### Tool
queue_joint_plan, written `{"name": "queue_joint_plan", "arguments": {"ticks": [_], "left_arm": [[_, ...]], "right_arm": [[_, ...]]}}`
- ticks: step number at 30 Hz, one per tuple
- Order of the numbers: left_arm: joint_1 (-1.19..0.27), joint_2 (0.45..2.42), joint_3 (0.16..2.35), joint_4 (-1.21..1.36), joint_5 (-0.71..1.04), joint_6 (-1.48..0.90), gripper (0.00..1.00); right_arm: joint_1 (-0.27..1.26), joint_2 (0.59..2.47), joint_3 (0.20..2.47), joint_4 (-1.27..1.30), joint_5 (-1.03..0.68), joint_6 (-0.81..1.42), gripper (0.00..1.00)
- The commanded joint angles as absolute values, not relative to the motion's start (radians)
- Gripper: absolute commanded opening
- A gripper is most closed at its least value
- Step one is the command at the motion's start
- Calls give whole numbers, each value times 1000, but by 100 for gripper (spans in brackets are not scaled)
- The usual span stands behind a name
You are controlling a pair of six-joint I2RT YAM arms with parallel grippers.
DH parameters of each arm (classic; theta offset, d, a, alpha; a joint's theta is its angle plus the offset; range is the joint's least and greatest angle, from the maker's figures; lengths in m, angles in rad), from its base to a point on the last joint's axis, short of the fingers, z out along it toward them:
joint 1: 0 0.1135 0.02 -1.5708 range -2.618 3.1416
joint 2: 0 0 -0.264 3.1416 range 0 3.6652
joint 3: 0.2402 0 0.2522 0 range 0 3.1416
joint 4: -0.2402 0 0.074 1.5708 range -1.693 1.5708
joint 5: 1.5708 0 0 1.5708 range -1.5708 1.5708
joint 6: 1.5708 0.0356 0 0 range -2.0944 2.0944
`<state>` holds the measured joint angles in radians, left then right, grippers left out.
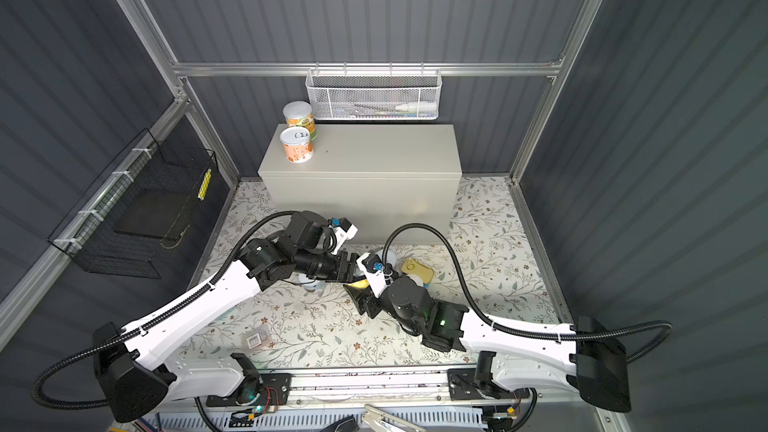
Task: Place and organize the canned foods onto the counter
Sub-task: 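Close the right gripper around the yellow-print can held by the left gripper, then open the left gripper and draw it back while the right gripper lifts the can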
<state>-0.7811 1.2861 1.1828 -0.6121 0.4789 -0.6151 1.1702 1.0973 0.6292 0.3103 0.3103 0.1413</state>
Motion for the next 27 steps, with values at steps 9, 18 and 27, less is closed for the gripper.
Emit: {"name": "queue_joint_plan", "arguments": {"ticks": [9, 18, 27], "left_arm": [[-779, 1273, 1190, -598, 540, -600, 100], [-709, 1249, 1159, -602, 553, -596, 100], [-660, 1191, 1160, -640, 505, -575, 100]], "right_arm": [[1160, 1077, 626, 364, 361, 174, 63], [1159, 1042, 596, 371, 376, 186, 63], [1158, 1018, 594, 327, 419, 207, 65]]}}
